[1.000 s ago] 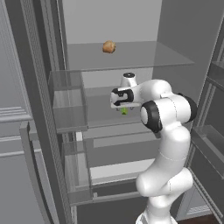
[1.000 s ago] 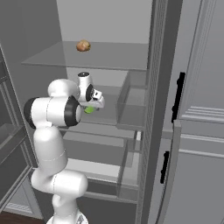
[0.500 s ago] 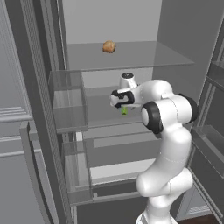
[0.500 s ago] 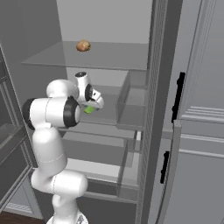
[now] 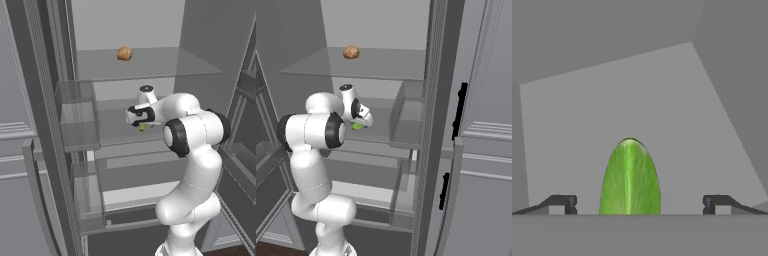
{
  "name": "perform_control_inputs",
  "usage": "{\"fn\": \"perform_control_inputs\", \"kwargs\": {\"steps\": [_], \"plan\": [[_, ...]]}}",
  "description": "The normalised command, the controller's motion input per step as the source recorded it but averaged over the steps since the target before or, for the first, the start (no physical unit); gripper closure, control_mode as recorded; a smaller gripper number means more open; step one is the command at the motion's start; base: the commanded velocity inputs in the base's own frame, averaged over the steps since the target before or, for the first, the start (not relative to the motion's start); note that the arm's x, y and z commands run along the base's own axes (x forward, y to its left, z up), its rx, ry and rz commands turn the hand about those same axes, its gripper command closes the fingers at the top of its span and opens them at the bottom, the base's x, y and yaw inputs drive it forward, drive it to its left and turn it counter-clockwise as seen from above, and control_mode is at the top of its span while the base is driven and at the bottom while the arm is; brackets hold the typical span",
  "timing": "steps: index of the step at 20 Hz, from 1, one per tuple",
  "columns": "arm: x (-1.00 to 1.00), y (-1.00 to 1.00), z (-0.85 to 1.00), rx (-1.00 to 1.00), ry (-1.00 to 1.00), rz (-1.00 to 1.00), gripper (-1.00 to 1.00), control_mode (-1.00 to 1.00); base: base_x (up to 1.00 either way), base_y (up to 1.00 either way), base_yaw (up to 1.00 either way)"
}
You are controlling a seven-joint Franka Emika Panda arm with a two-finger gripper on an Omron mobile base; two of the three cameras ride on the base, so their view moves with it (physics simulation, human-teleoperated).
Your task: Grab a lemon wedge from the fridge and one ice cube from the ice bowl, and put them in the glass of lemonade.
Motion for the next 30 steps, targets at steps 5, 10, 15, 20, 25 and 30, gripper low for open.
{"fn": "perform_control_inputs", "kwargs": {"steps": [5, 10, 15, 20, 25, 30], "plan": [[0.02, 0.00, -0.24, 0.00, -0.01, 0.00, -1.00, -1.00, 0.00, 0.00, 0.00], [0.00, 0.00, -0.34, 0.00, 0.00, 0.00, -1.00, -1.00, 0.00, 0.00, 0.00], [0.00, 0.00, -0.03, 0.00, 0.00, 0.00, -1.00, -1.00, 0.00, 0.00, 0.00], [0.00, 0.00, -0.03, 0.00, 0.00, 0.00, 1.00, -1.00, 0.00, 0.00, 0.00], [0.00, 0.00, -0.02, 0.00, 0.01, 0.00, 1.00, -1.00, 0.00, 0.00, 0.00], [-0.24, 0.00, 0.00, 0.00, 0.01, 0.00, 1.00, -1.00, 0.00, 0.00, 0.00]]}}
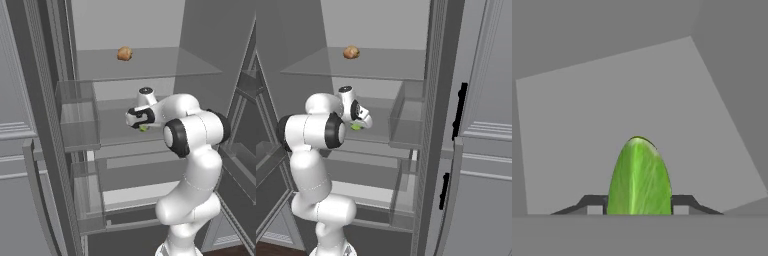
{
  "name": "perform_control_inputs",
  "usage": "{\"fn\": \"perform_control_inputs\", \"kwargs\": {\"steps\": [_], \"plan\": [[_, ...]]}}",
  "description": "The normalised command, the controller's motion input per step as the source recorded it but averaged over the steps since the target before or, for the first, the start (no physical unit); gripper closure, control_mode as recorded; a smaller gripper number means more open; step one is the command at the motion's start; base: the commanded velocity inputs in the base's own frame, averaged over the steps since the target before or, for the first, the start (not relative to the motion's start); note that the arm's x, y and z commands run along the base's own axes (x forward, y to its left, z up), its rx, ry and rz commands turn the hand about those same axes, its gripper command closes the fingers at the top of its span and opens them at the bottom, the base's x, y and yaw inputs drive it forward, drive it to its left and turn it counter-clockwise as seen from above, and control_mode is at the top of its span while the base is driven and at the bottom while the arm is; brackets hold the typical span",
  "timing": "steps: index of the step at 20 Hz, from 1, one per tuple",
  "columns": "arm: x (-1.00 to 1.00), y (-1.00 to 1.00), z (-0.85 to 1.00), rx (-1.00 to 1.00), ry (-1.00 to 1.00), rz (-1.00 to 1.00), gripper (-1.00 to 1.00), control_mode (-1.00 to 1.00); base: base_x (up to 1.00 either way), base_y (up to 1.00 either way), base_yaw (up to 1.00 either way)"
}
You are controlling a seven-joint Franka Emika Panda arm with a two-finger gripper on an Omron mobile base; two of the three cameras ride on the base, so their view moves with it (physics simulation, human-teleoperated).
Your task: Grab a lemon wedge from the fridge and one ice cube from the ice bowl, and put them in the glass of lemonade.
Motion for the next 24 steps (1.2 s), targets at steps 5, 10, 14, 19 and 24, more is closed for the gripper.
{"fn": "perform_control_inputs", "kwargs": {"steps": [5, 10, 14, 19, 24], "plan": [[-0.88, 0.00, 0.00, 0.01, -0.11, 0.00, 1.00, -1.00, 0.00, 0.00, 0.00], [-1.00, -0.02, 0.09, 0.06, -0.24, 0.01, 1.00, -1.00, 0.00, 0.00, 0.00], [-1.00, -0.06, 0.76, 0.03, -0.10, 0.05, 1.00, -1.00, 0.00, 0.00, 0.00], [-1.00, -0.05, 1.00, 0.00, -0.01, 0.06, 1.00, -1.00, 0.00, 0.00, 0.00], [-1.00, -0.06, 1.00, 0.00, 0.08, 0.13, 1.00, -1.00, 0.00, 0.00, 0.00]]}}
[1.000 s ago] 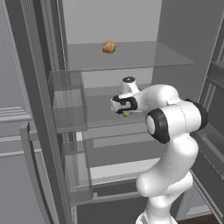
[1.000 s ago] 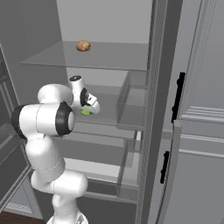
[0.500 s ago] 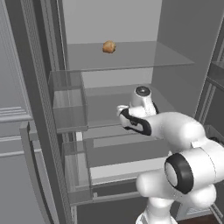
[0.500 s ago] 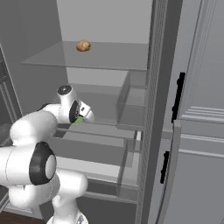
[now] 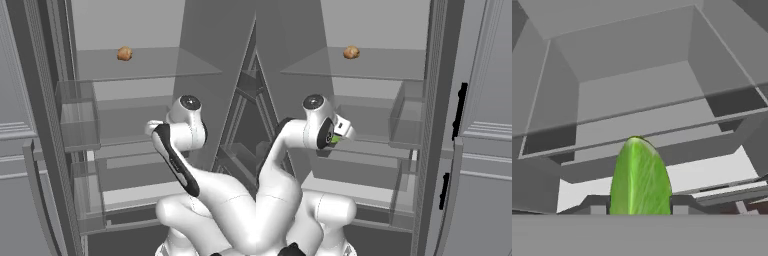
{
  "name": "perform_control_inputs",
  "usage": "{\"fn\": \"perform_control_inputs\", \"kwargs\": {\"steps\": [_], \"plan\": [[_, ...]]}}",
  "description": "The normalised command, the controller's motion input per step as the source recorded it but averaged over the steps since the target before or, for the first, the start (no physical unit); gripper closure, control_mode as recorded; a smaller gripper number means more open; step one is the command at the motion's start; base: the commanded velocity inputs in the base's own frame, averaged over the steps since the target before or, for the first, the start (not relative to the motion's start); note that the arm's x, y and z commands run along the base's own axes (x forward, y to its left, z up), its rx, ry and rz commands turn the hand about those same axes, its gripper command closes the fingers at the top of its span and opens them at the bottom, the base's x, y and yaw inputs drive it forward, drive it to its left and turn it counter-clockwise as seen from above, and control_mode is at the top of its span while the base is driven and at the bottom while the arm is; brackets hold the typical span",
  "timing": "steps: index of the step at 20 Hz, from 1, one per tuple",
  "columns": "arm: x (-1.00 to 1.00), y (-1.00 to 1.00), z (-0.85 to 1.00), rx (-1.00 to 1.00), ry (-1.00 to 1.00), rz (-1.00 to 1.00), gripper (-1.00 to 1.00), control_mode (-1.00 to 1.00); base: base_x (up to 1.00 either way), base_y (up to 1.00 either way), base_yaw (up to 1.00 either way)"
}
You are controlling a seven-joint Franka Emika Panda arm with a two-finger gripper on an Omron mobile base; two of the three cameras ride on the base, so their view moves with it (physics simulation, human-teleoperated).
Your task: Grab a lemon wedge from the fridge and one ice cube from the ice bowl, and put them in the glass of lemonade.
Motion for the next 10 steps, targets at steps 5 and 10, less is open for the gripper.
{"fn": "perform_control_inputs", "kwargs": {"steps": [5, 10], "plan": [[-1.00, -0.02, 0.96, -0.05, 0.09, 0.15, 1.00, -1.00, 0.00, 0.00, 0.00], [-0.98, -0.01, 0.64, -0.06, 0.00, 0.04, 1.00, -1.00, 0.00, 0.00, 0.00]]}}
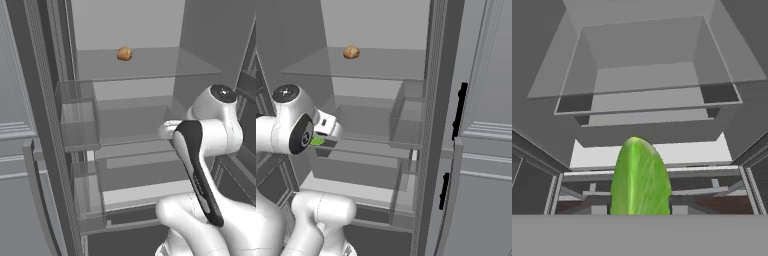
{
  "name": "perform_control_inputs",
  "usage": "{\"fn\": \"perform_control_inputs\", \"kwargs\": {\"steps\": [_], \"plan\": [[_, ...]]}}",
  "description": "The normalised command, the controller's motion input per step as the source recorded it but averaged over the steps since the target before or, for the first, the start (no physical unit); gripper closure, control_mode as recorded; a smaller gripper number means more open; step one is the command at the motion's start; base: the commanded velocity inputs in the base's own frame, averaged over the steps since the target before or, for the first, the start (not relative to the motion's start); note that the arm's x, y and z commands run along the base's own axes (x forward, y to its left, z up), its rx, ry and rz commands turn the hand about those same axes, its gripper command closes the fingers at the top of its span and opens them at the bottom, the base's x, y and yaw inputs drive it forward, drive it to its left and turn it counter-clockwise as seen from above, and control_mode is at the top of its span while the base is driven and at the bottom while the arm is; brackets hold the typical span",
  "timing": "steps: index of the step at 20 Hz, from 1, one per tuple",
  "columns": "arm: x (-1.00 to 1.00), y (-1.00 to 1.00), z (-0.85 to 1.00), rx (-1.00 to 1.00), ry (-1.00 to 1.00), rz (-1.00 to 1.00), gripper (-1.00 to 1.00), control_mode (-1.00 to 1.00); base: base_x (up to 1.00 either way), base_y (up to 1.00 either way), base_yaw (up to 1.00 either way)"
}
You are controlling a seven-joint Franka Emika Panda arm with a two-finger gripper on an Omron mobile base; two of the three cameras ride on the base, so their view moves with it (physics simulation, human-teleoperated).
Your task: Grab a lemon wedge from the fridge and one ice cube from the ice bowl, and put them in the glass of lemonade.
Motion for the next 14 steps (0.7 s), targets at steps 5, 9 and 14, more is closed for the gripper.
{"fn": "perform_control_inputs", "kwargs": {"steps": [5, 9, 14], "plan": [[-0.91, -0.11, 0.20, -0.04, 0.00, 0.00, 1.00, -1.00, 0.00, 0.00, 0.00], [-0.42, -0.20, 0.05, 0.00, 0.00, 0.00, 1.00, -1.00, 0.00, 0.00, 0.00], [-0.03, 0.00, 0.00, 0.00, 0.00, 0.00, 1.00, -1.00, 0.00, 0.00, 0.00]]}}
